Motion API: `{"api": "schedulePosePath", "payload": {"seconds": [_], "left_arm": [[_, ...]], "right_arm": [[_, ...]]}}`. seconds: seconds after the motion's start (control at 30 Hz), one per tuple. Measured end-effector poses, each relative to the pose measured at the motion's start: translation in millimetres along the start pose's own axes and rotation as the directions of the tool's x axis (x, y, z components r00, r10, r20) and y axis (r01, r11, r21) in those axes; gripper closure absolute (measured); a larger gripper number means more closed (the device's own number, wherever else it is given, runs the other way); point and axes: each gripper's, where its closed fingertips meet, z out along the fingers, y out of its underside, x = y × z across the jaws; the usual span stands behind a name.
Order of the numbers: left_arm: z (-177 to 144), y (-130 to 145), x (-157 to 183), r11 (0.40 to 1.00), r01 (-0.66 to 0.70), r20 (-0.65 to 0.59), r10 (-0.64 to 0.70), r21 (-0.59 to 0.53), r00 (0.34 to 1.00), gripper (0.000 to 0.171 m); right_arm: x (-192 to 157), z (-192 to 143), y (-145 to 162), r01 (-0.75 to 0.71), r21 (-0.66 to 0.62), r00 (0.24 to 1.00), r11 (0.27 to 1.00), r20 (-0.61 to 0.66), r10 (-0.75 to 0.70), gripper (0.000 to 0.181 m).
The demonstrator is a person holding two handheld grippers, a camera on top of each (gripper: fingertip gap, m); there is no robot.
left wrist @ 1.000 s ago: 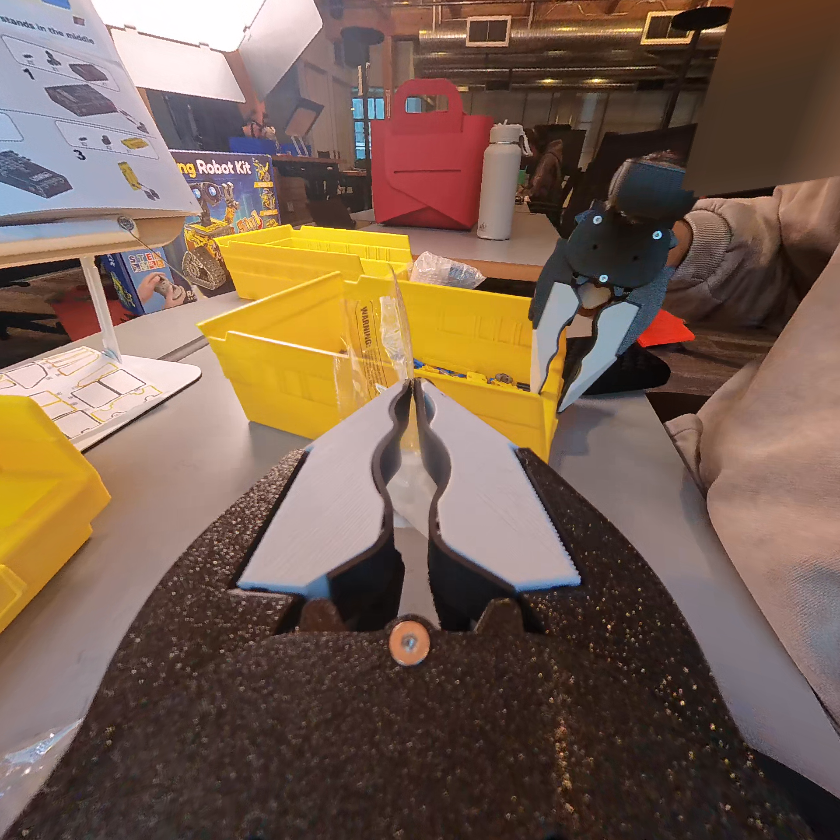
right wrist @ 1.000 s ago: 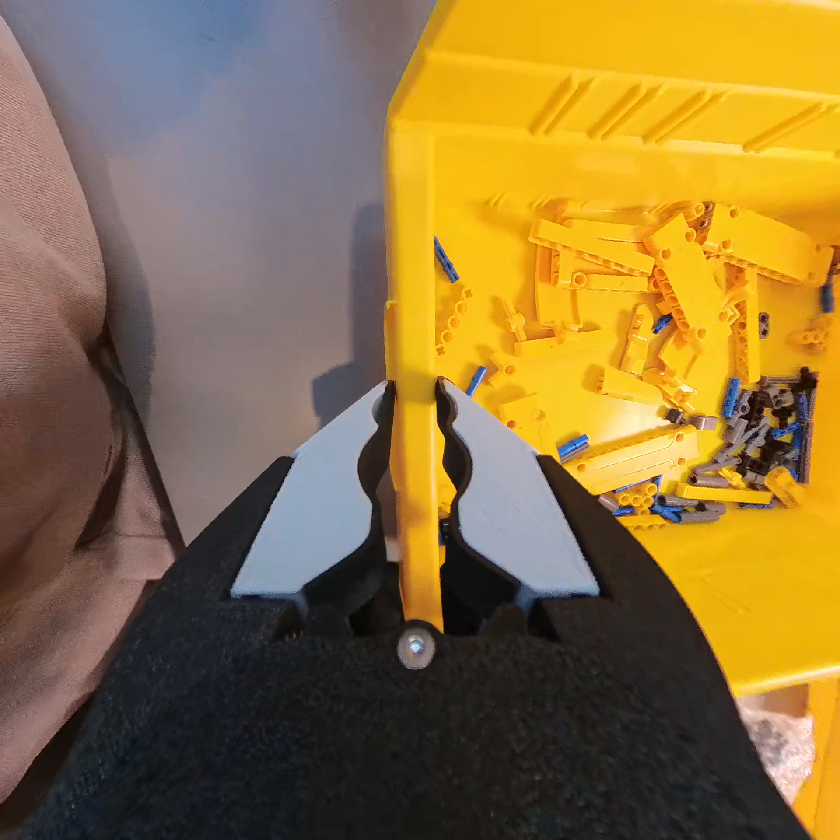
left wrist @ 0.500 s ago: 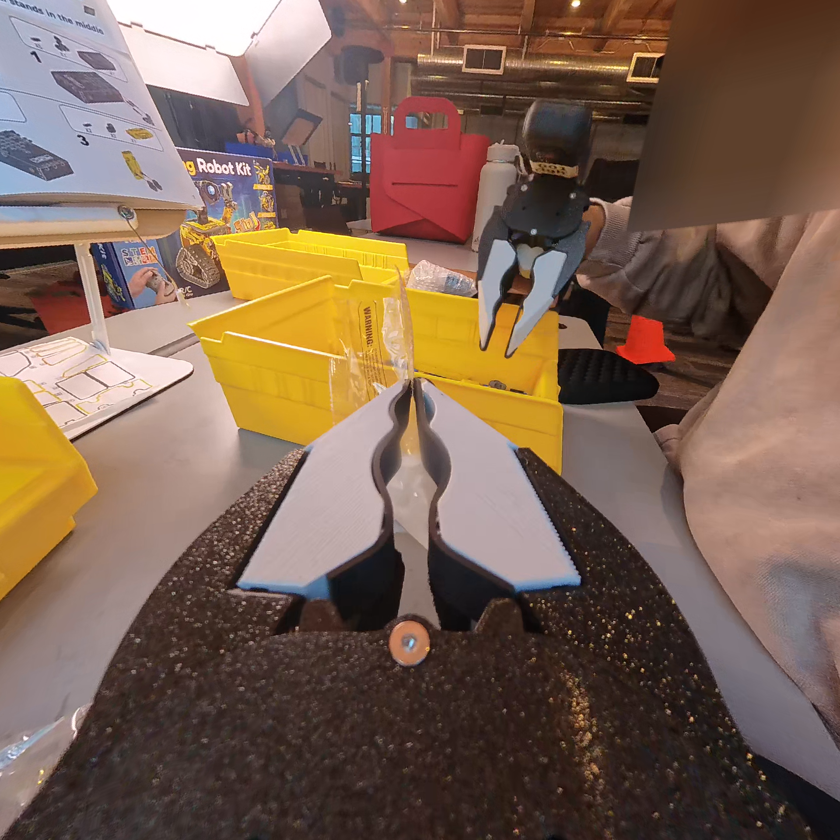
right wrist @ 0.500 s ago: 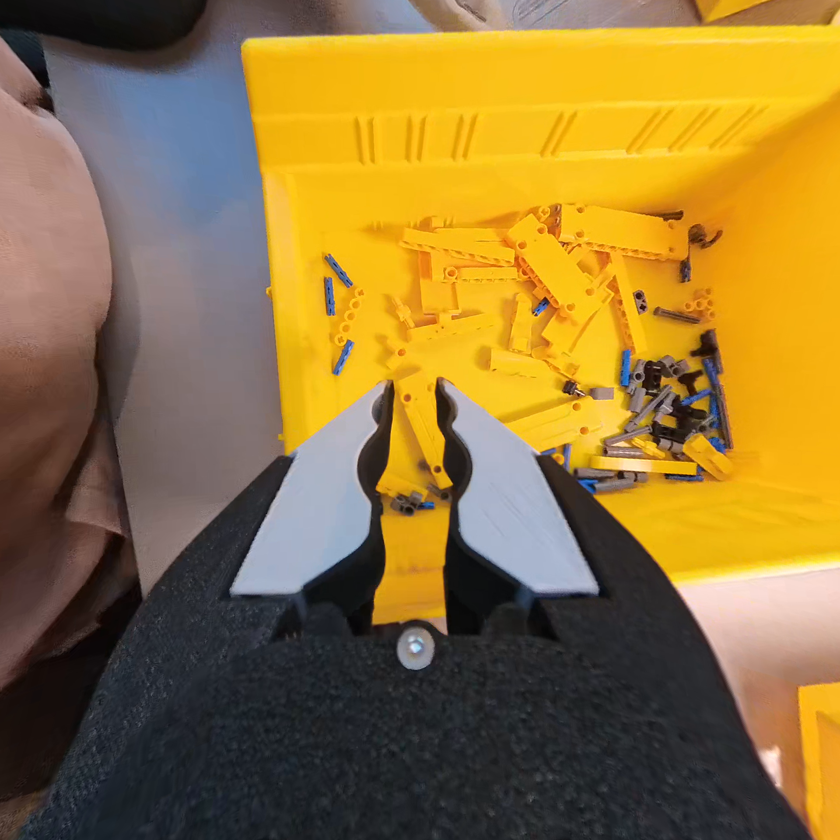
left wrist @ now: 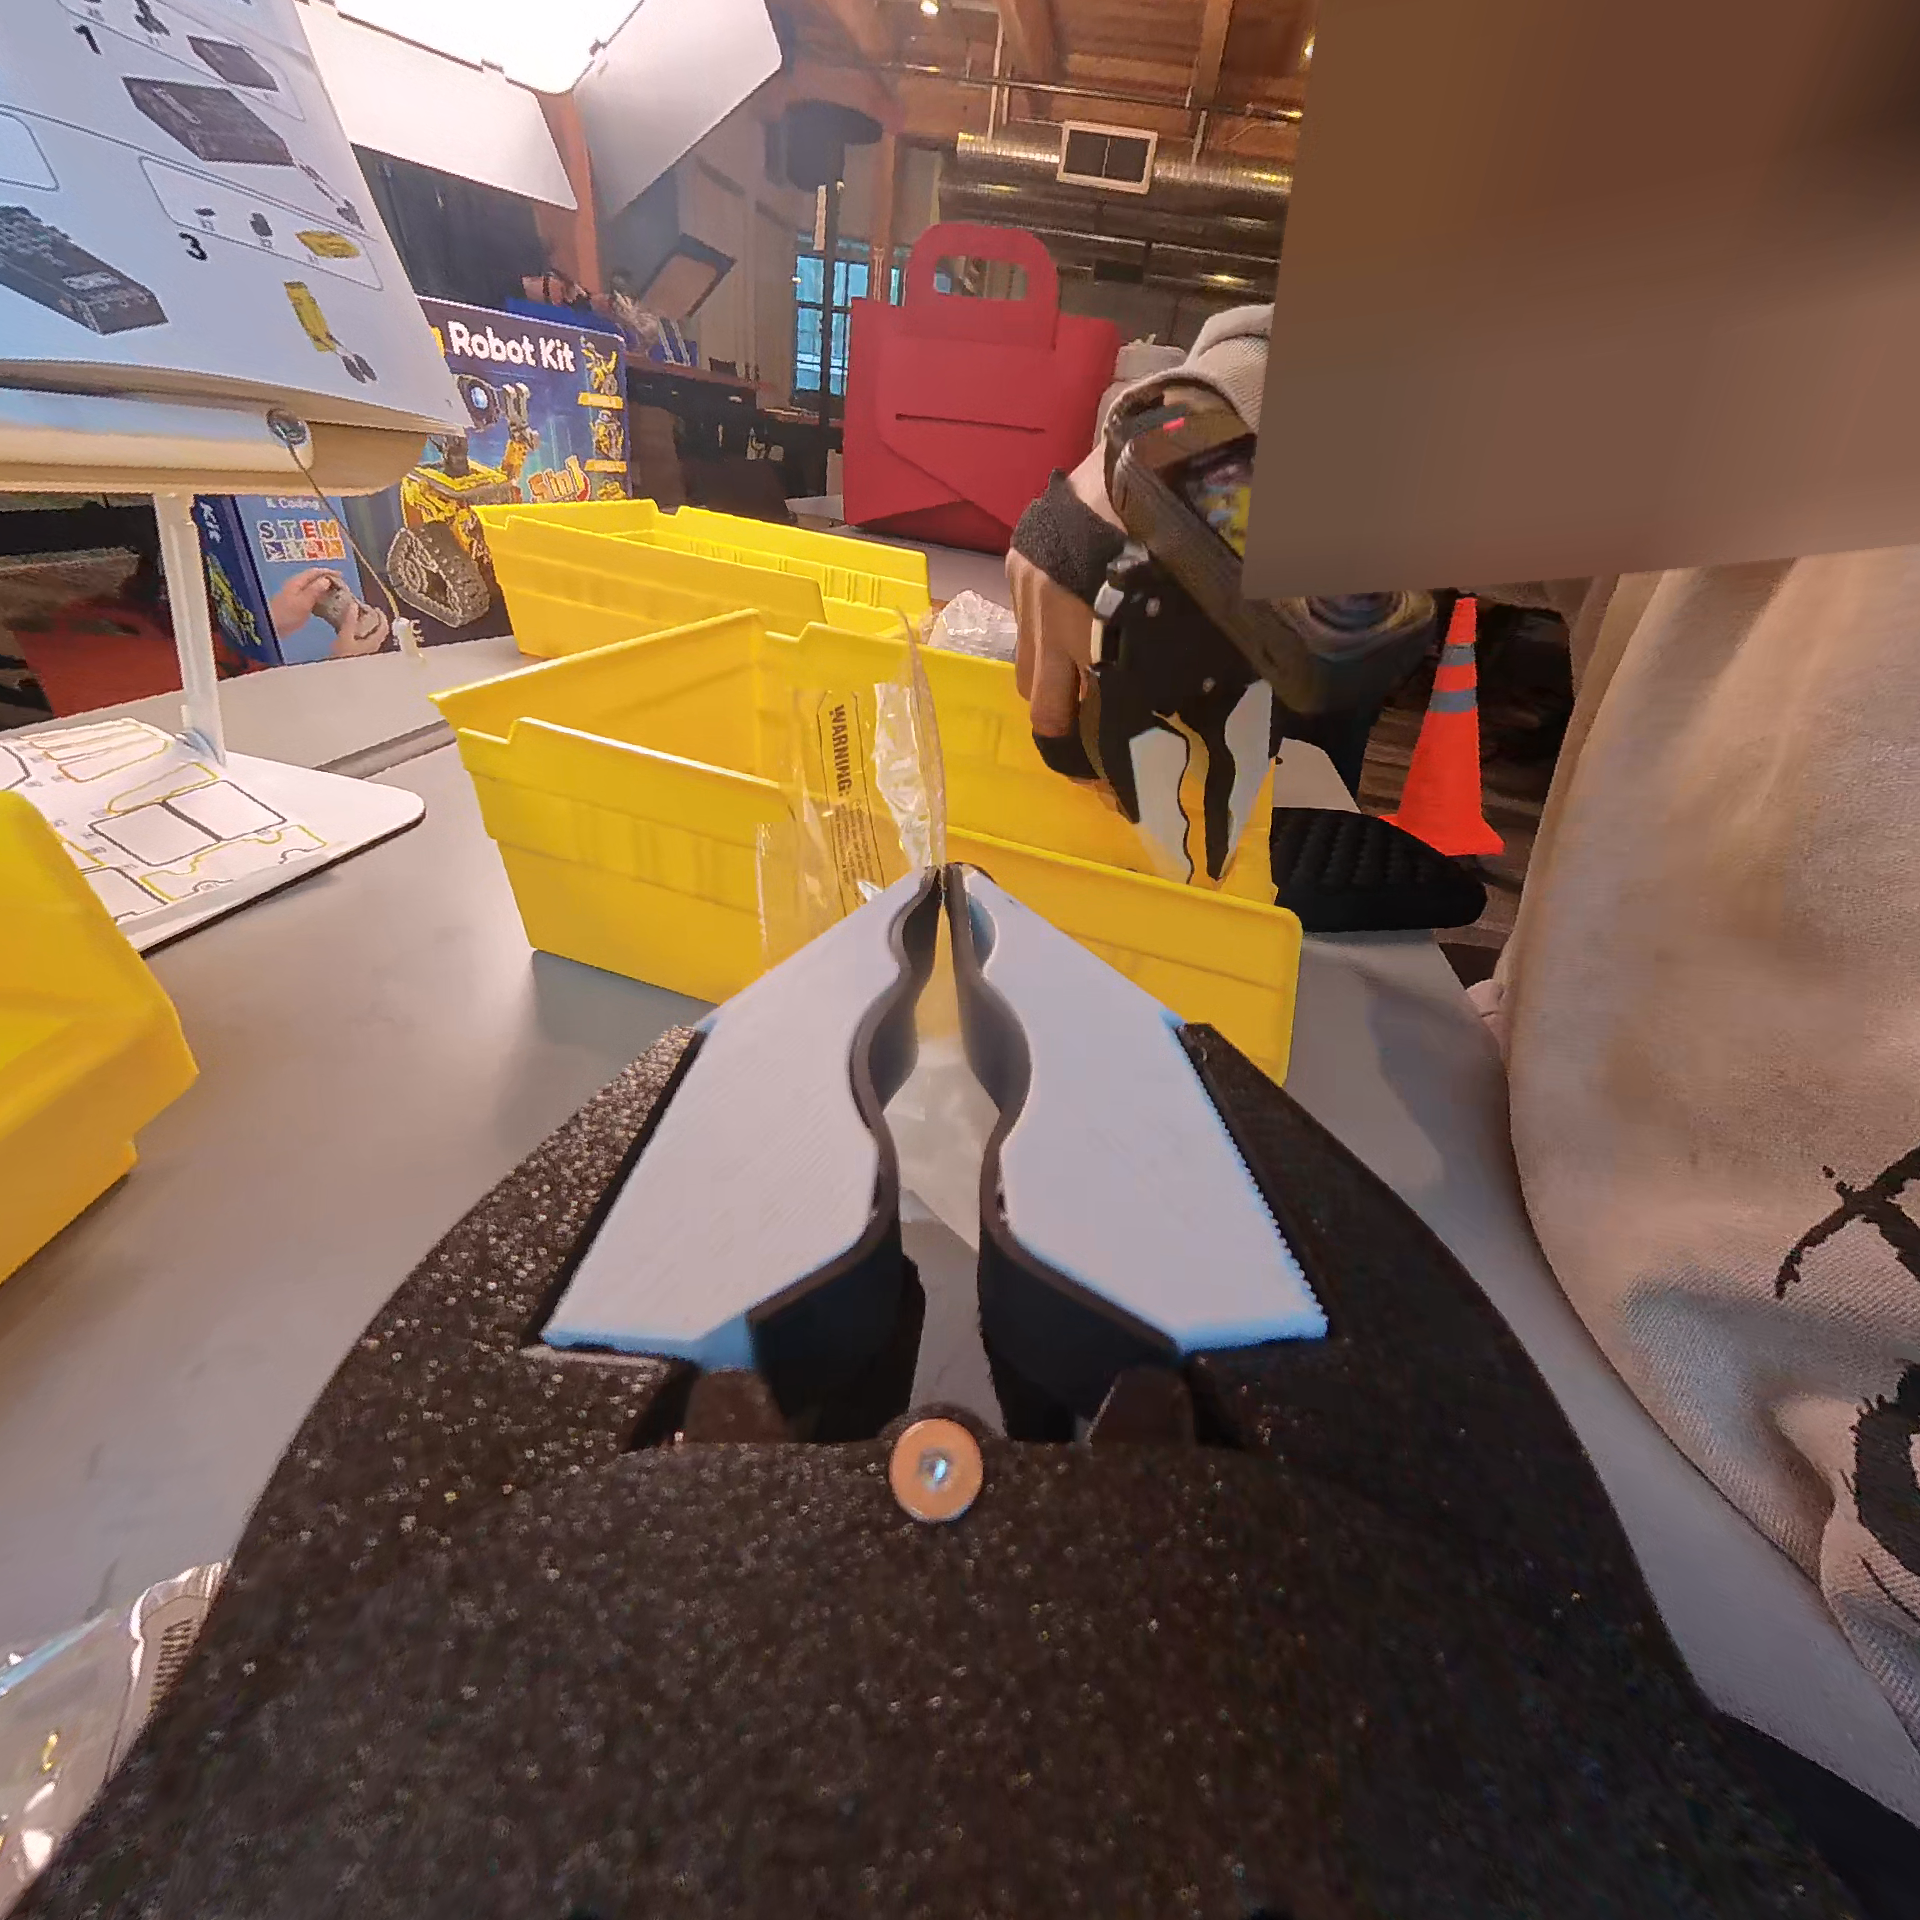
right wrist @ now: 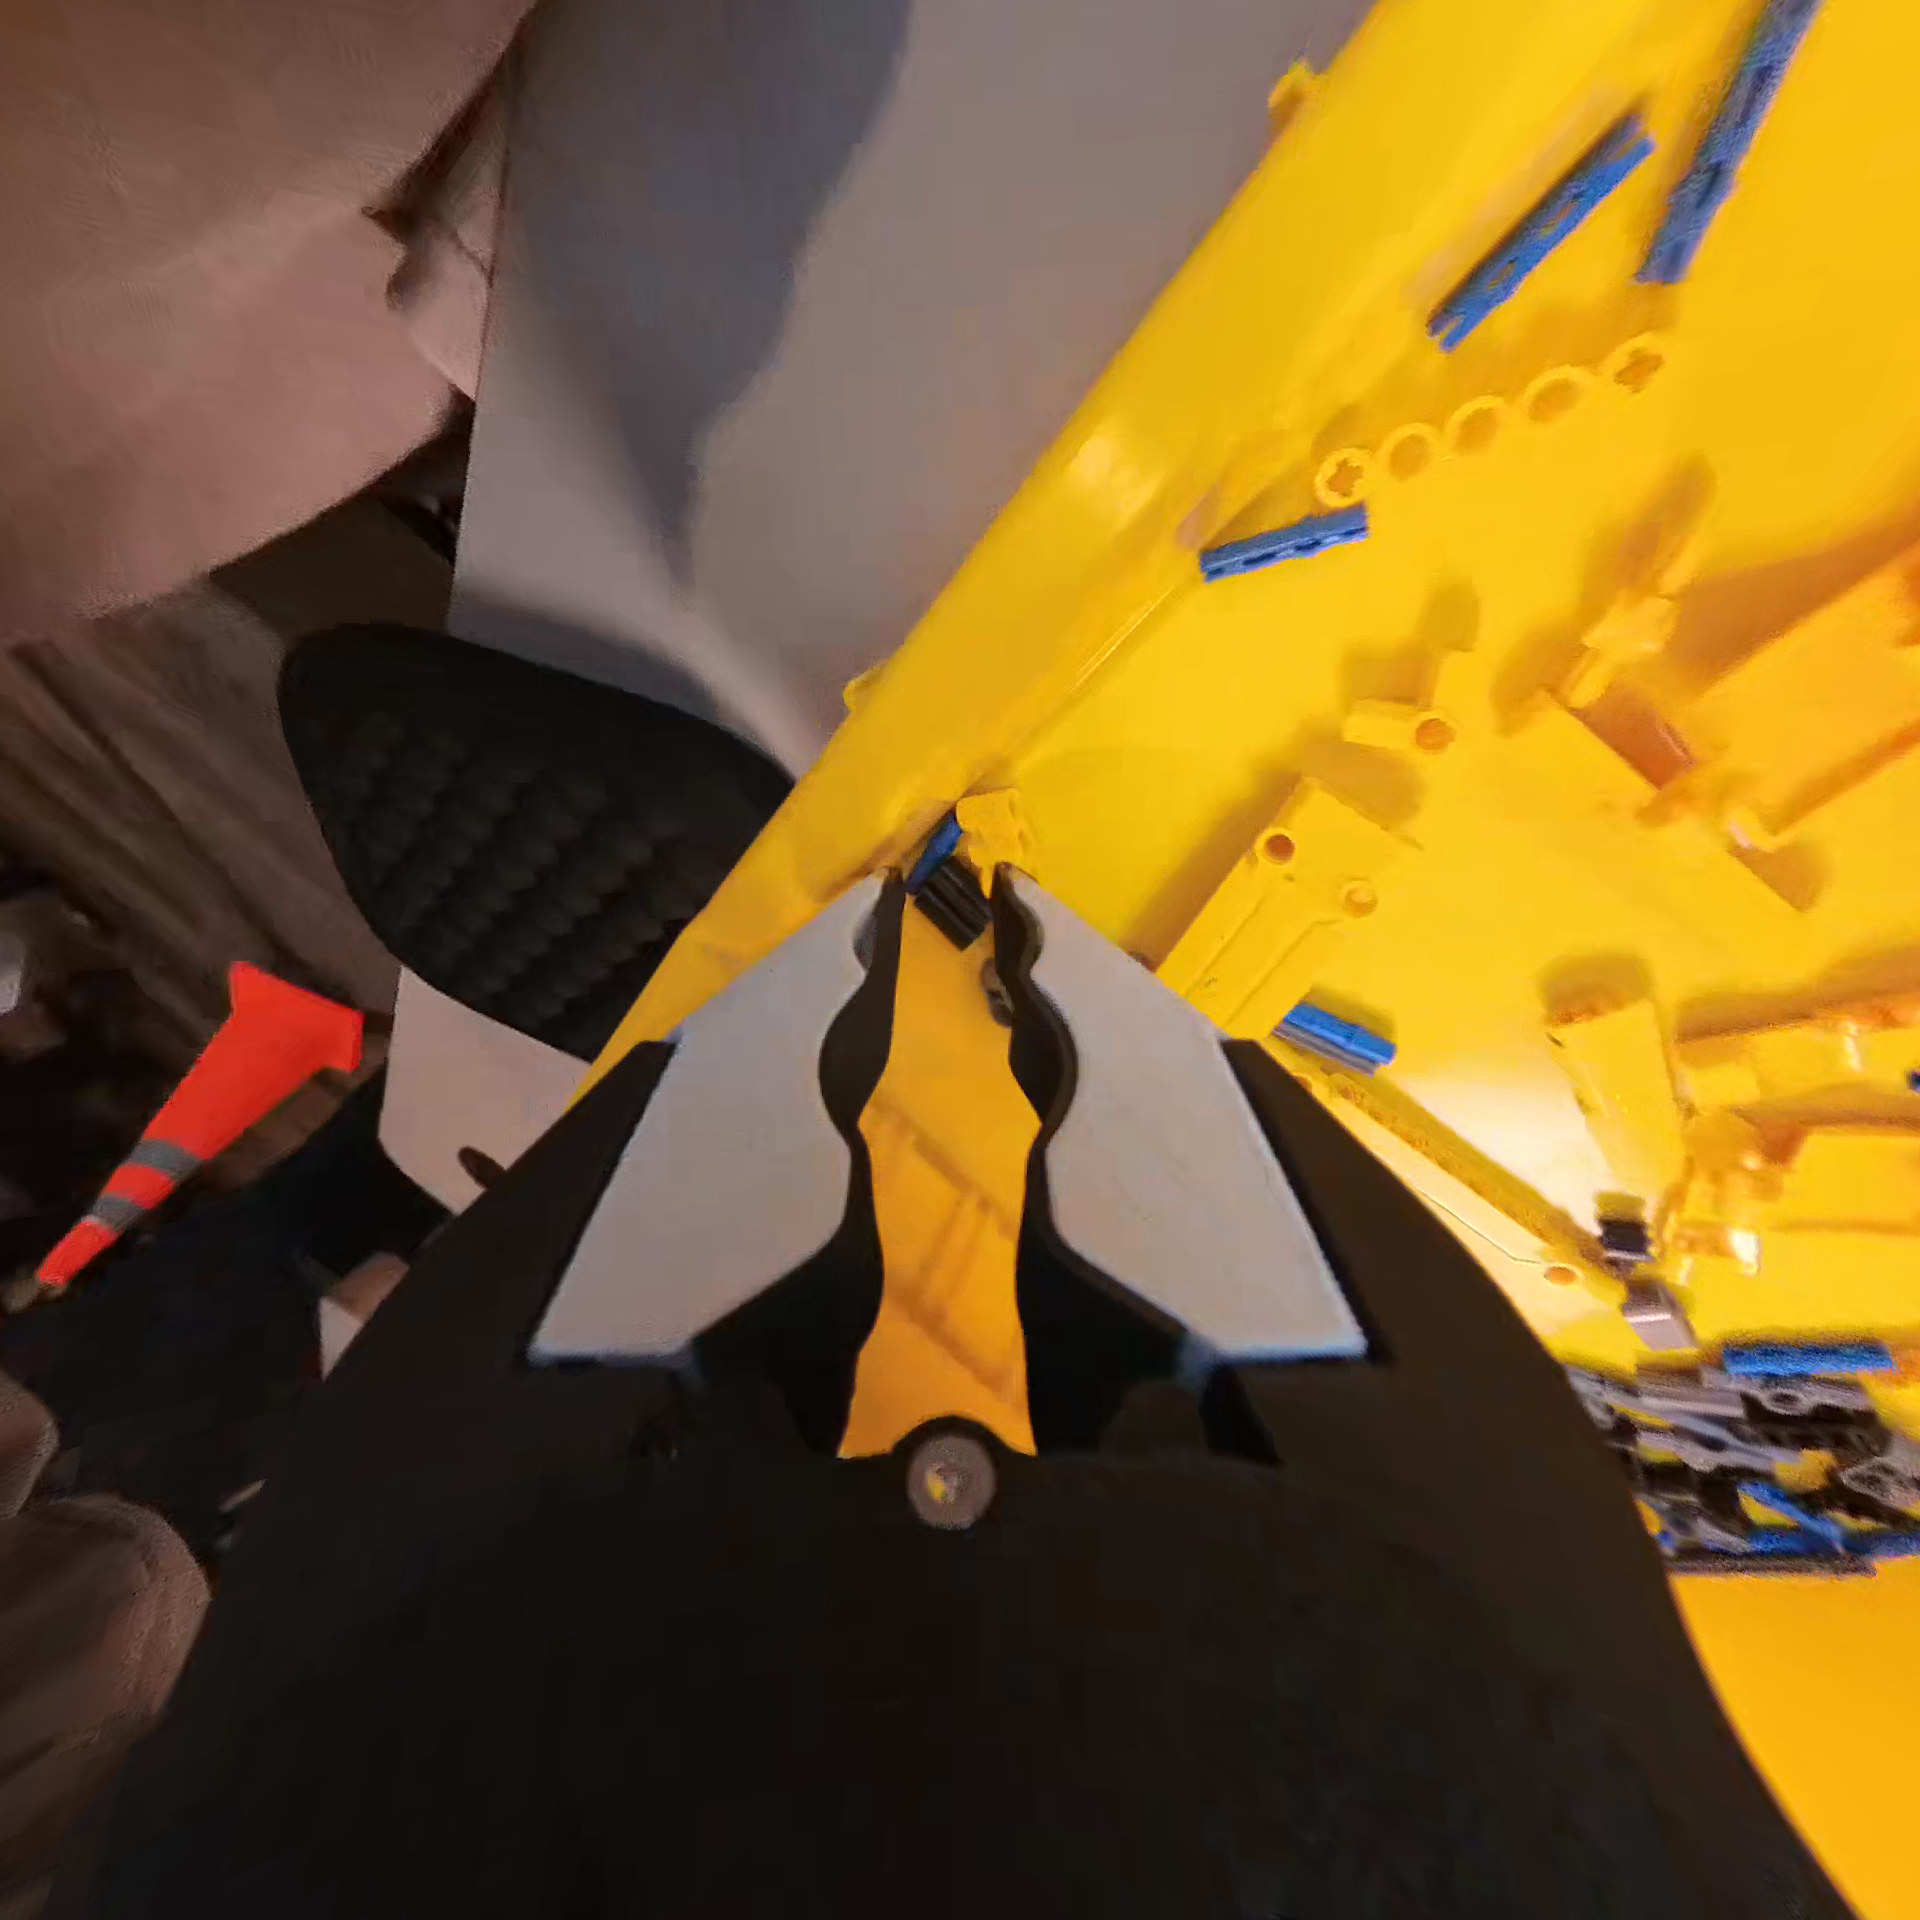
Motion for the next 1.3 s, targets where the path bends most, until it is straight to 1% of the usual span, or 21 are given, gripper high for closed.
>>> {"api": "schedulePosePath", "payload": {"seconds": [0.07,0.17,0.3,0.37,0.43,0.5,0.57,0.63,0.7,0.8,0.83,0.9,0.93,1.0,1.03,1.07,1.1,1.13,1.17,1.23,1.3], "left_arm": [[-0.6,0.4,-0.5,1.0,-0.003,0.005,0.003,-0.002,1.0,0.171],[-1.7,-0.2,-1.6,1.0,-0.009,0.015,0.009,-0.004,1.0,0.171],[-3.2,-1.5,-3.1,1.0,-0.015,0.026,0.015,-0.002,1.0,0.171],[-3.2,-1.5,-3.2,1.0,-0.02,0.029,0.02,-0.004,0.999,0.171],[-2.7,-1.8,-2.4,1.0,-0.025,0.03,0.025,-0.006,0.999,0.171],[-2.6,-2.3,-2.0,0.999,-0.033,0.034,0.033,-0.009,0.999,0.171],[-2.9,-3.2,-1.7,0.999,-0.037,0.037,0.037,-0.009,0.999,0.171],[-3.0,-3.4,-1.7,0.999,-0.04,0.04,0.04,-0.01,0.998,0.171],[-2.4,-2.3,-1.4,0.999,-0.039,0.039,0.039,-0.015,0.998,0.171],[-0.3,0.1,-0.3,0.999,-0.041,0.034,0.042,-0.028,0.999,0.171],[0.1,0.3,0.3,0.999,-0.043,0.033,0.044,-0.03,0.998,0.171],[0.0,-0.7,1.3,0.998,-0.047,0.033,0.048,-0.03,0.998,0.171],[-0.1,-1.6,1.4,0.998,-0.048,0.033,0.049,-0.028,0.998,0.171],[-0.5,-3.5,1.5,0.998,-0.05,0.033,0.051,-0.025,0.998,0.171],[-0.4,-4.4,2.1,0.998,-0.052,0.032,0.053,-0.023,0.998,0.171],[-0.6,-5.3,3.0,0.998,-0.056,0.032,0.057,-0.022,0.998,0.171],[-0.7,-6.1,3.8,0.998,-0.062,0.034,0.063,-0.022,0.997,0.171],[-1.0,-6.9,4.4,0.997,-0.068,0.036,0.069,-0.022,0.997,0.171],[-1.3,-8.1,4.9,0.997,-0.072,0.038,0.073,-0.02,0.997,0.171],[-2.2,-10.2,4.8,0.997,-0.076,0.041,0.077,-0.012,0.996,0.171],[-3.4,-11.7,3.8,0.997,-0.08,0.05,0.08,-0.006,0.996,0.171]], "right_arm": [[-3.5,10.7,8.8,0.033,-0.096,0.998,0.995,0.057,-0.028,0.165],[-6.5,17.0,12.4,0.065,-0.164,0.995,0.984,0.083,-0.052,0.169],[-4.0,17.5,13.2,0.091,-0.191,0.996,0.977,0.029,-0.087,0.172],[4.9,16.5,18.6,0.108,-0.238,0.992,0.965,-0.045,-0.122,0.181],[14.3,12.6,21.1,0.107,-0.246,0.984,0.963,-0.111,-0.137,0.181],[39.7,-0.8,23.1,0.08,-0.221,0.954,0.972,-0.265,-0.139,0.175],[45.6,-14.5,26.3,0.035,-0.153,0.954,0.988,-0.288,-0.079,0.171],[38.4,-21.8,20.3,0.045,-0.069,0.967,0.997,-0.248,-0.061,0.169],[23.3,-17.2,15.8,0.044,-0.049,0.985,0.998,-0.163,-0.052,0.165],[-0.5,-13.3,-6.2,-0.03,0.048,0.999,0.998,-0.041,0.032,0.161],[-1.9,-16.5,-8.6,-0.053,0.066,0.997,0.996,-0.057,0.057,0.158],[-15.1,-23.6,-28.1,-0.163,0.196,0.986,0.967,0.008,0.164,0.135],[-17.8,-23.1,-37.2,-0.212,0.236,0.977,0.948,0.02,0.213,0.128],[-22.2,-14.1,-41.3,-0.226,0.217,0.972,0.95,-0.014,0.235,0.111],[-23.3,-10.8,-48.2,-0.242,0.237,0.967,0.941,-0.02,0.254,0.107],[-18.4,-7.1,-56.4,-0.282,0.264,0.953,0.922,-0.037,0.302,0.112],[-6.4,-1.2,-58.9,-0.332,0.272,0.925,0.903,-0.094,0.368,0.125],[7.4,4.1,-55.8,-0.356,0.264,0.896,0.896,-0.176,0.407,0.15],[11.2,5.5,-54.5,-0.337,0.263,0.894,0.904,-0.212,0.395,0.155],[7.4,-1.3,-52.9,-0.347,0.268,0.888,0.899,-0.216,0.407,0.157],[-14.9,-21.3,-63.5,-0.334,0.302,0.906,0.893,-0.159,0.393,0.158]]}}
